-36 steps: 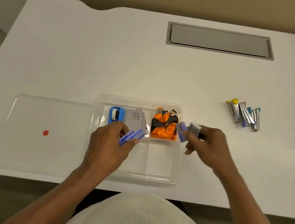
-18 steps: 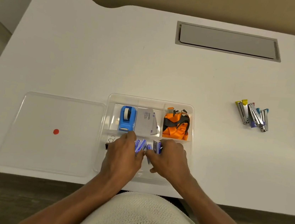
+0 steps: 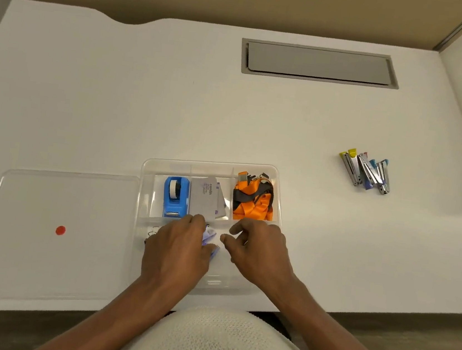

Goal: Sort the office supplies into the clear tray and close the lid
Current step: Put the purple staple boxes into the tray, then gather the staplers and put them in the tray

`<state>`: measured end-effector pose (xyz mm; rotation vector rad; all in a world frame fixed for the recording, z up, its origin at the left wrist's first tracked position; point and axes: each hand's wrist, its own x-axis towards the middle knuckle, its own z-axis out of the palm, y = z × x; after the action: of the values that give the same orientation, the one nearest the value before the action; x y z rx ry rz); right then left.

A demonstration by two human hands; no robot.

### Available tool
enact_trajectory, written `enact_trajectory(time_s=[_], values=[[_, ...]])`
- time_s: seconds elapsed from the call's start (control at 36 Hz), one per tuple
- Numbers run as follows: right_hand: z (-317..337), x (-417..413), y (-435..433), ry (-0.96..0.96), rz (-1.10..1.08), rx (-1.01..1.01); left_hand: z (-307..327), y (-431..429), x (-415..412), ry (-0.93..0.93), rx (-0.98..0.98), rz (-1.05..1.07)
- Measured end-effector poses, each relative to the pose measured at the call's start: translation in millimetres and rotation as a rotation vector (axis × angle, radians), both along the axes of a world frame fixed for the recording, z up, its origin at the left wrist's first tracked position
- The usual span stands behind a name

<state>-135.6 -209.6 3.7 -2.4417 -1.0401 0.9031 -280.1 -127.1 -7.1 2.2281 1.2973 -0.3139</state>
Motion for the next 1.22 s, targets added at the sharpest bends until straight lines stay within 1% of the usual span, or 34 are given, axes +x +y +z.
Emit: enact_trajectory(time_s=[0.11,0.19,0.28,0.39,0.47,0.61,0.72,0.86,1.0,1.11,1.22], values=[[9,19,-7,0.009,0.015,0.082,15,2,21,0.004,0.136,-0.034],[13,37,-14,0.041,0.056,0.152,25,3,39,-0.076,0.218,-0.069],[14,62,-24,-0.009,0.052,0.205,34,7,62,-0.149,0.236,-0.153],[12,106,-40,-0.084,-0.071,0.289,42,9,101,-0.186,0.267,-0.288],[10,142,-54,-0.147,-0.21,0.339,45,6,136,-0.237,0.226,-0.369],[-1,206,-75,-0.318,-0.36,0.307,36,1,200,-0.333,0.147,-0.543],[-17,252,-87,-0.394,-0.369,0.194,22,-3,249,-0.338,0.204,-0.62],[-36,295,-89,-0.343,-0.365,0.112,1,-5,305,-0.333,0.319,-0.717],[-49,319,-81,-0.216,-0.404,0.141,-15,3,343,-0.23,0.4,-0.92],[-53,330,-77,-0.156,-0.335,0.157,-24,10,362,-0.195,0.392,-1.041],[-53,337,-77,-0.115,-0.229,0.182,-36,11,370,-0.144,0.464,-1.156]])
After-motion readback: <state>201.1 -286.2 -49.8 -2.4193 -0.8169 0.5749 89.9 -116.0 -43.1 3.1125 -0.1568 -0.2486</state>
